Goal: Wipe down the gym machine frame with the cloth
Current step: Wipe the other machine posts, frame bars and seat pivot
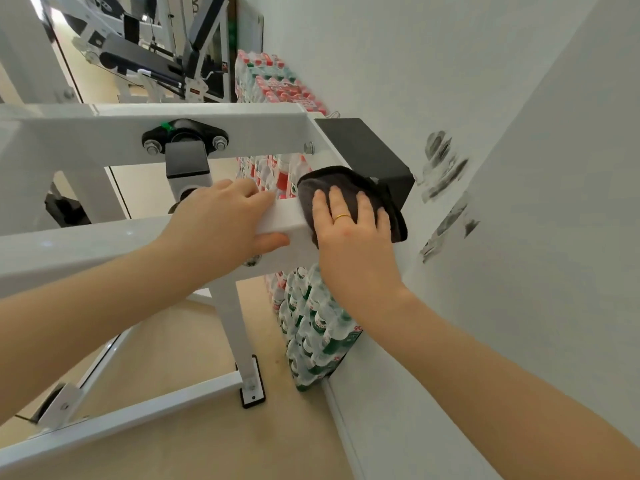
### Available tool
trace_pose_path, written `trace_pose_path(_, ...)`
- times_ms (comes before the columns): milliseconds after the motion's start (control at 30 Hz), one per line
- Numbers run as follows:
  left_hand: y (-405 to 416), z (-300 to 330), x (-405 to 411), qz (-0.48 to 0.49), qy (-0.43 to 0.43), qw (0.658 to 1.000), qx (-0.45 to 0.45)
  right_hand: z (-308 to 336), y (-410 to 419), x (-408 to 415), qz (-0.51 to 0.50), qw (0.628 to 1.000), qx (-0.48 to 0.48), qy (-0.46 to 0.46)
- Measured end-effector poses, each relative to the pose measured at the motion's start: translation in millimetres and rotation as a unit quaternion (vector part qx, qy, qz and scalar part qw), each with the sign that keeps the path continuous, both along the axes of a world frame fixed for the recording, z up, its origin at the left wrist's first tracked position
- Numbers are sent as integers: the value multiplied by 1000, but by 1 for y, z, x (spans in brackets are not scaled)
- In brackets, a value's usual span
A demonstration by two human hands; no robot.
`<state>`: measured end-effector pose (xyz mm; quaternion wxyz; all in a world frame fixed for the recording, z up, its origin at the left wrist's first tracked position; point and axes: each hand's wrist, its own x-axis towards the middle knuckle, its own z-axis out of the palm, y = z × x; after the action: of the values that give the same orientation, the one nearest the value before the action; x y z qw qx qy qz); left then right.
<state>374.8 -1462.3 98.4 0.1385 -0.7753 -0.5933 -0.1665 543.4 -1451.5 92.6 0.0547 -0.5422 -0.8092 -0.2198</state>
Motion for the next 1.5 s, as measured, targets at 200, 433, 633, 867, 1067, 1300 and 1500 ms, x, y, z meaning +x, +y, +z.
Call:
trace_pose_path(200,11,-1,12,-181,23,983,24,9,14,15,129,985,-71,87)
trace_pose_path(433,15,-1,5,-220,30,974,43,33,53,43,217,961,-115,129)
trace_pose_path(633,15,-2,3,-217,31,975,22,45,81,35,87,949,-287,98)
trace_pose_path(867,6,12,-10,-102,-34,990,-91,9,49,28,212,971,-52,94)
trace_pose_path(1067,-18,29,-27,38,96,978,-180,-20,24,-17,204,970,47,125)
trace_pose_path(1300,-21,10,-48,-48,45,994,-84,-32,42,-3,186,959,112,184)
trace_pose_path(1500,-23,3,-64,-112,95,989,-24,-48,40,-4,30,923,178,340)
